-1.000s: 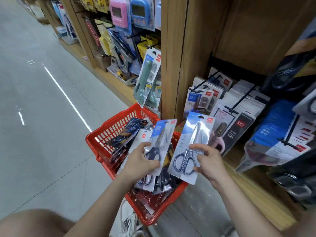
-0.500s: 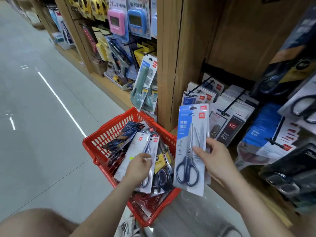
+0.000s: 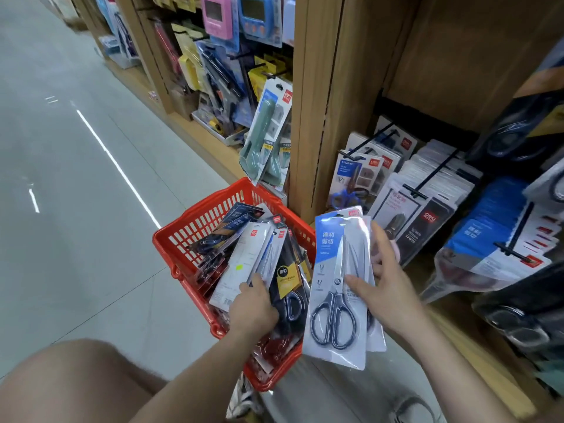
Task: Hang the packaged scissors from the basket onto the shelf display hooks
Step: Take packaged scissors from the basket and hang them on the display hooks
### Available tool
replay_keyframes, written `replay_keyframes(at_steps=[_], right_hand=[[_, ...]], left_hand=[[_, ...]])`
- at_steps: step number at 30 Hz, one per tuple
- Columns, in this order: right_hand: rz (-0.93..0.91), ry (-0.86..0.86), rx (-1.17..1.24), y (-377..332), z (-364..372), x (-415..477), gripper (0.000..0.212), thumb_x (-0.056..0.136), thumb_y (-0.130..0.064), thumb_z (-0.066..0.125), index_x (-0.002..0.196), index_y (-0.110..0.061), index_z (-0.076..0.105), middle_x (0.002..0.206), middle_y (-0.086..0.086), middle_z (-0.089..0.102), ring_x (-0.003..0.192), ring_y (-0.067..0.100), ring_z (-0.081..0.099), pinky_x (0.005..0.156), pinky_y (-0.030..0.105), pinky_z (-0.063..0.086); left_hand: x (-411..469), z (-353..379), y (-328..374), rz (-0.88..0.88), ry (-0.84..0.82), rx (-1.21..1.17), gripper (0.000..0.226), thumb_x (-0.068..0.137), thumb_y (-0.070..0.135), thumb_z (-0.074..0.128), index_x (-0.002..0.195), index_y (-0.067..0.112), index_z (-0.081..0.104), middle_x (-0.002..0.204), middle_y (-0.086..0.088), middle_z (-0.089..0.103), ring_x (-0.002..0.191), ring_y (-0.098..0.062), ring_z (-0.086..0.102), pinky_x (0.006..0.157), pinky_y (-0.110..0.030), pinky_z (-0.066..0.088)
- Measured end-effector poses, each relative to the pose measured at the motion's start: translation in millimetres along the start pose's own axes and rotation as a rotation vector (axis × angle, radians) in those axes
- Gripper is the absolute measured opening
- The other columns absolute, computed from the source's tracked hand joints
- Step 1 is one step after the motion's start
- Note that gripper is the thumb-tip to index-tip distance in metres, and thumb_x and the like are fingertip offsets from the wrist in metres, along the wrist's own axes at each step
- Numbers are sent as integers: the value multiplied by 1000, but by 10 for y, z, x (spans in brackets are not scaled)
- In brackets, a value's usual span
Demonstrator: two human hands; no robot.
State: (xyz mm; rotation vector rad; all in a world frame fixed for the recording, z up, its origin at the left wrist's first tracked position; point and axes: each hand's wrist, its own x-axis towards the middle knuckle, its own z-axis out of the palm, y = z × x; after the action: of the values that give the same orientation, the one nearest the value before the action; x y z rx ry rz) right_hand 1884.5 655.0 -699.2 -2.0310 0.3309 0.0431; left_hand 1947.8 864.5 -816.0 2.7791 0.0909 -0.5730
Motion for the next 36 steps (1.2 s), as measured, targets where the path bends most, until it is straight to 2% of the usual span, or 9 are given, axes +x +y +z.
replay_keyframes(at_steps=[4, 7, 11, 14, 19, 24, 28, 33, 36], right_hand=[[-23, 3, -63, 0, 22, 22, 46, 94, -10, 60, 115, -51, 61, 119, -25, 61, 112, 3, 59, 90, 22, 48], [-40, 65, 6, -117, 22, 1, 34, 94, 3, 51, 91, -20, 76, 92, -29, 59, 92, -30, 49, 73, -4, 37], [-42, 149, 318, -337, -32, -42, 35, 93, 7, 50, 88, -16, 77, 83, -19, 65, 87, -24, 57, 79, -1, 42], [-89, 103, 528, -513, -64, -107, 24, 95, -15, 60, 85, -19, 82, 91, 1, 78, 102, 11, 70, 97, 32, 51], [-202, 258, 431, -683, -205, -289, 28, 86, -31, 74, 64, -14, 72, 66, -2, 73, 64, 7, 60, 65, 38, 52], [-261, 354, 353, -732, -611, -445, 41, 91, -22, 69, 50, -21, 63, 49, -17, 52, 53, -4, 41, 53, 18, 35], [-321, 366, 311, -824, -1012, -673, 45, 88, -35, 72, 67, 4, 64, 59, 15, 53, 65, 5, 43, 61, 27, 35], [-368, 315, 366, -999, -1374, -1061, 46, 86, -8, 64, 42, -20, 66, 45, -14, 58, 46, -9, 49, 51, 6, 37], [-394, 411, 302, -891, -1554, -1179, 34, 77, -26, 73, 50, -6, 63, 54, -8, 56, 54, 1, 47, 55, 18, 38]], left_hand=[[-18, -368, 116, -82, -34, -469, 33, 86, 24, 52, 118, 15, 53, 101, -9, 68, 86, -33, 68, 78, -46, 58], [-180, -700, 323, 32, 43, -649, 37, 86, 6, 46, 121, 16, 53, 90, -8, 62, 76, -29, 64, 69, -50, 58], [-642, -1127, 548, 413, 302, -158, 70, 89, 11, 52, 151, 28, 24, 113, -8, 45, 101, -27, 48, 79, -37, 45], [-994, -1233, 651, 409, 456, 273, 81, 90, 22, 52, 154, 29, 4, 120, -8, 38, 114, -30, 42, 83, -41, 44], [-1360, -1280, 667, 522, 533, 340, 90, 57, 19, 65, 145, 22, 45, 89, -12, 49, 80, -31, 47, 58, -41, 39], [-1716, -1543, 795, 698, 193, 114, 101, 72, 55, 57, 131, 66, -24, 124, 16, 15, 122, -6, 21, 98, -33, 35], [-1829, -1938, 1032, 901, 285, -312, 82, 73, 50, 69, 141, 54, 23, 132, 33, 20, 127, 17, 17, 101, 1, 17], [-1844, -2171, 1719, 923, 97, -927, 38, 86, 15, 74, 111, 41, 61, 97, 18, 72, 87, 1, 66, 81, -17, 50], [-1958, -2103, 2055, 943, -19, -1029, 17, 90, 3, 66, 92, 20, 72, 86, 8, 78, 77, -3, 68, 74, -21, 54]])
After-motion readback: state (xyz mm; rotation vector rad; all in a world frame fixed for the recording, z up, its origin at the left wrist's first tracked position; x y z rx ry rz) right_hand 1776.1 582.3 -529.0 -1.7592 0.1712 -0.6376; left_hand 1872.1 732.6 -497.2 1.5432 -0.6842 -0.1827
